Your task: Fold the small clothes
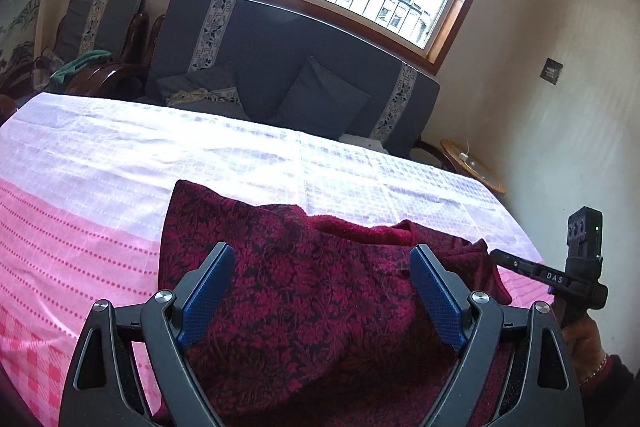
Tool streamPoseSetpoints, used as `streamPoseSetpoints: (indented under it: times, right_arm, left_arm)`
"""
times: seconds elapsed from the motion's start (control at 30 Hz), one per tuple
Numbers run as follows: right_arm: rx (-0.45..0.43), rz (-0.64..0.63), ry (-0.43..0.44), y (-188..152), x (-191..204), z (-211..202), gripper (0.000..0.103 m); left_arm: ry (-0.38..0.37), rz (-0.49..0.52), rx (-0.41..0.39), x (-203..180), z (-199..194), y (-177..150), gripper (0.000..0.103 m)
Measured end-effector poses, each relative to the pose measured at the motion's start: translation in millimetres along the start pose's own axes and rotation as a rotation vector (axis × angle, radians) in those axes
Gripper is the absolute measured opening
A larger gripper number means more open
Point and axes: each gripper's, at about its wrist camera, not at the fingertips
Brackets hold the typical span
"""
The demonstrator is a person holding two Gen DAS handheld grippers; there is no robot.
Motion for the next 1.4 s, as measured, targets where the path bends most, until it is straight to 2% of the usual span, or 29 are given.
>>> streamPoseSetpoints:
  times: [0.1,0.23,0.3,0.37,0.5,0.57,0.67,0.73,0.8,0.87,0.93,0.97,1.07,1.13,1.27,1.33,1.4]
  right_arm:
    - [0.086,-0.090,-0.037,-8.3,13.3,31.3,0.012]
    - [0.123,-0.069,-0.134,-17.2,-15.0,47.0,0.000]
    - [0.124,-0.021,-0.102,-19.4,-32.1,43.5,0.000]
    - [0.116,-0.003,-0.079,-23.0,-39.4,40.4,0.000]
    - [0.104,0.076,-0.012,-24.5,-54.2,39.1,0.000]
    - [0.107,0.118,0.026,-25.0,-62.7,39.5,0.000]
    - [0.111,0.101,0.011,-24.1,-58.9,41.1,0.000]
    - [0.116,0.093,0.020,-22.1,-56.9,43.0,0.000]
    - [0.121,0.137,0.052,-20.2,-63.0,37.9,0.000]
    - [0.056,0.168,0.044,-19.0,-61.4,9.2,0.013]
    - [-0.048,0.148,0.058,-23.5,-54.0,-33.9,0.013]
    - [-0.073,0.154,0.084,-29.9,-52.3,-54.6,0.013]
    - [-0.088,0.154,0.217,-70.4,-43.2,-109.9,0.013]
    - [-0.067,0.108,0.261,-110.9,-29.6,-140.3,0.014]
    - [-0.018,0.022,0.227,-201.1,-6.3,-190.3,0.019]
    - [0.002,-0.002,0.186,-240.2,1.8,-208.2,0.026]
    - [0.015,0.006,0.148,-274.7,1.3,-223.1,0.030]
  left_arm:
    - [0.046,-0.051,0.090,22.8,39.8,9.7,0.089]
    - [0.182,-0.099,0.144,60.8,67.8,0.0,0.089]
    - [0.231,-0.126,0.141,70.6,68.6,-10.2,0.089]
    - [0.232,-0.174,0.124,80.1,65.7,-13.0,0.089]
    - [0.283,-0.148,0.133,76.0,67.1,-15.4,0.089]
    - [0.286,-0.150,0.130,76.1,66.8,-15.8,0.089]
    - [0.308,-0.140,0.133,73.2,68.9,-14.2,0.089]
    - [0.290,-0.140,0.136,72.9,67.3,-13.1,0.089]
    - [0.289,-0.142,0.135,69.3,53.9,-12.0,0.089]
    - [0.239,-0.144,0.094,60.1,23.3,-13.8,0.089]
    - [0.206,-0.102,0.057,44.4,-13.4,-18.4,0.089]
    - [0.194,-0.067,0.049,34.9,-32.2,-22.8,0.089]
    - [0.143,0.038,0.062,8.5,-86.2,-48.0,0.089]
    - [0.120,0.103,0.070,-6.4,-120.0,-73.3,0.089]
    - [0.076,0.171,0.099,-24.4,-175.3,-127.2,0.089]
    - [0.069,0.178,0.089,-28.1,-201.0,-151.4,0.089]
    - [0.031,0.155,0.107,-26.2,-219.7,-169.4,0.089]
Point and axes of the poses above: each gripper's, at about its wrist camera, not at the fingertips, and z roughly the way its jaws point, x to its left, y to its top, and after that the axes turned 2 degrees about z, right-handed
